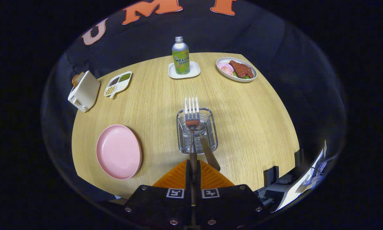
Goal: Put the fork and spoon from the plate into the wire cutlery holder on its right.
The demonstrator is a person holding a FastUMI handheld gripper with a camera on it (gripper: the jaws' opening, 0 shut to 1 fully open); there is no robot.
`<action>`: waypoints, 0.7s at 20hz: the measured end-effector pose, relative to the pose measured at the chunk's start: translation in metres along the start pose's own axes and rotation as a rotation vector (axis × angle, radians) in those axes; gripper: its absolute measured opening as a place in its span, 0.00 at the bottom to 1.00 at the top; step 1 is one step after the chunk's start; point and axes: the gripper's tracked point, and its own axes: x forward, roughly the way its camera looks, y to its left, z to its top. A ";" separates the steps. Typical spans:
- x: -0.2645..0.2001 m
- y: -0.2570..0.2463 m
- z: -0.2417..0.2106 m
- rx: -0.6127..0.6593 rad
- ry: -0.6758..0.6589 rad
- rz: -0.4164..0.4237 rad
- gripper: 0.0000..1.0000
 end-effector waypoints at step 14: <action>-0.004 -0.002 0.023 0.008 -0.068 0.026 0.14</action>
